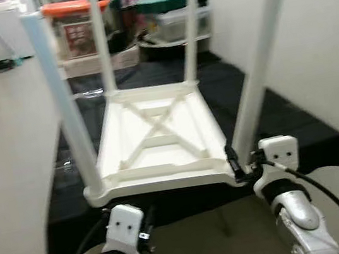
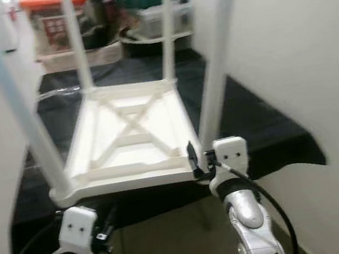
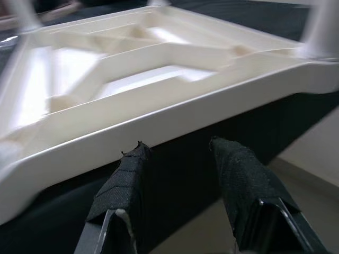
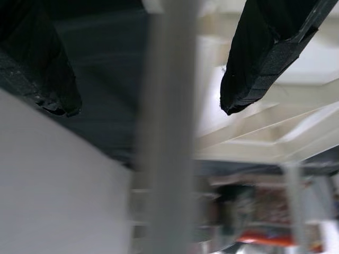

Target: Building children table

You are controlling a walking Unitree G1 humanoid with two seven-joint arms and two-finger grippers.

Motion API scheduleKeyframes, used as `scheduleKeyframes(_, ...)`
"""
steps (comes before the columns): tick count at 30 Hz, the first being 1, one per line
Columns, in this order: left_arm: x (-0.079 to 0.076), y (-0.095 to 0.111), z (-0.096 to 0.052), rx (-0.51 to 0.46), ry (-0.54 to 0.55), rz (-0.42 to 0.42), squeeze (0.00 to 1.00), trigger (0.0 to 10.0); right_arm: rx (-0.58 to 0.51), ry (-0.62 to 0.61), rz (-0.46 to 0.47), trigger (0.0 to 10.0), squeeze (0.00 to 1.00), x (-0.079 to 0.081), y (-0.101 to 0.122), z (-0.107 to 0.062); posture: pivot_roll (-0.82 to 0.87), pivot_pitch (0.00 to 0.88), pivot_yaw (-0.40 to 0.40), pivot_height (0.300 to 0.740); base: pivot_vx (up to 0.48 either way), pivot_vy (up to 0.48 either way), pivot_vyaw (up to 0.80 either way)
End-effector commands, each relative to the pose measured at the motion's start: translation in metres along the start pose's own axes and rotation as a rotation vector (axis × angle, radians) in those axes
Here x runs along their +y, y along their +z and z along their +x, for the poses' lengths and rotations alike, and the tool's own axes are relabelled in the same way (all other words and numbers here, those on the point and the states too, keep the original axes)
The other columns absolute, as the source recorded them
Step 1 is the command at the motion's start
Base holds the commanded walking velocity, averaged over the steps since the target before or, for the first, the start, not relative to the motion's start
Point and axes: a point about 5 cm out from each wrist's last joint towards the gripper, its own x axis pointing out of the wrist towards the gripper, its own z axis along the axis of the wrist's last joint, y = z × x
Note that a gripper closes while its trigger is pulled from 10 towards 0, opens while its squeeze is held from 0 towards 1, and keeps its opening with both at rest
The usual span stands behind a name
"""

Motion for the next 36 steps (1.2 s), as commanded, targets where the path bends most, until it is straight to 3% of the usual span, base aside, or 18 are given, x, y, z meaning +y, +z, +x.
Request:
scheduleKeyframes(1,-0.004,-0.003,0.000,0.009,-0.023,-0.008,0.00,10.0,0.025,-0.036,0.012,10.0,0.00,-0.006,-0.004,0.002,0.08,0.024,-0.072,0.740,0.000,-0.454,0.00)
scheduleKeyframes(6,-0.004,-0.004,0.000,0.014,-0.020,-0.027,0.00,10.0,0.009,-0.014,0.044,10.0,0.00,-0.002,0.000,0.010,0.08,0.023,-0.076,0.740,0.000,-0.234,0.00)
scheduleKeyframes(7,-0.004,-0.003,0.000,0.011,-0.017,-0.031,0.00,10.0,0.003,0.020,0.110,10.0,0.00,0.003,0.002,0.014,0.08,0.022,-0.078,0.740,0.000,0.000,0.00)
scheduleKeyframes(12,-0.004,-0.003,0.000,0.008,-0.014,-0.034,0.00,10.0,-0.011,0.087,0.167,10.0,0.00,0.012,0.006,0.017,0.08,0.020,-0.081,0.740,0.000,0.000,0.00)
scheduleKeyframes(18,-0.005,-0.003,0.000,0.009,-0.013,-0.040,0.00,10.0,0.053,0.164,0.145,10.0,0.00,0.011,-0.010,0.010,0.09,0.015,-0.082,0.740,0.000,0.000,0.00)
scheduleKeyframes(21,-0.006,-0.003,-0.001,0.009,-0.013,-0.048,0.00,10.0,0.127,0.373,0.195,10.0,0.00,0.012,-0.024,-0.003,0.08,0.015,-0.080,0.740,0.000,0.000,0.00)
scheduleKeyframes(24,-0.006,-0.003,-0.001,0.010,-0.016,-0.050,0.00,10.0,0.112,0.472,0.213,10.0,0.00,0.019,-0.019,-0.006,0.07,0.015,-0.078,0.740,0.000,0.000,0.00)
scheduleKeyframes(25,-0.006,-0.003,-0.001,0.010,-0.020,-0.052,0.00,10.0,0.079,0.503,0.231,10.0,0.00,0.030,-0.010,-0.001,0.08,0.013,-0.079,0.740,0.000,0.000,0.00)
scheduleKeyframes(31,-0.007,-0.003,-0.001,0.008,-0.021,-0.054,0.00,10.0,0.051,0.506,0.235,10.0,0.00,0.039,-0.003,0.006,0.09,0.014,-0.082,0.740,0.000,0.000,0.00)
scheduleKeyframes(32,-0.007,-0.002,-0.001,0.006,-0.018,-0.052,0.00,10.0,0.036,0.490,0.235,10.0,0.00,0.048,0.002,0.015,0.09,0.019,-0.087,0.740,0.000,0.000,0.00)
scheduleKeyframes(36,-0.007,-0.002,-0.001,0.004,-0.014,-0.051,0.00,10.0,0.031,0.457,0.192,10.0,0.00,0.052,0.004,0.027,0.09,0.022,-0.089,0.740,0.000,0.000,0.00)
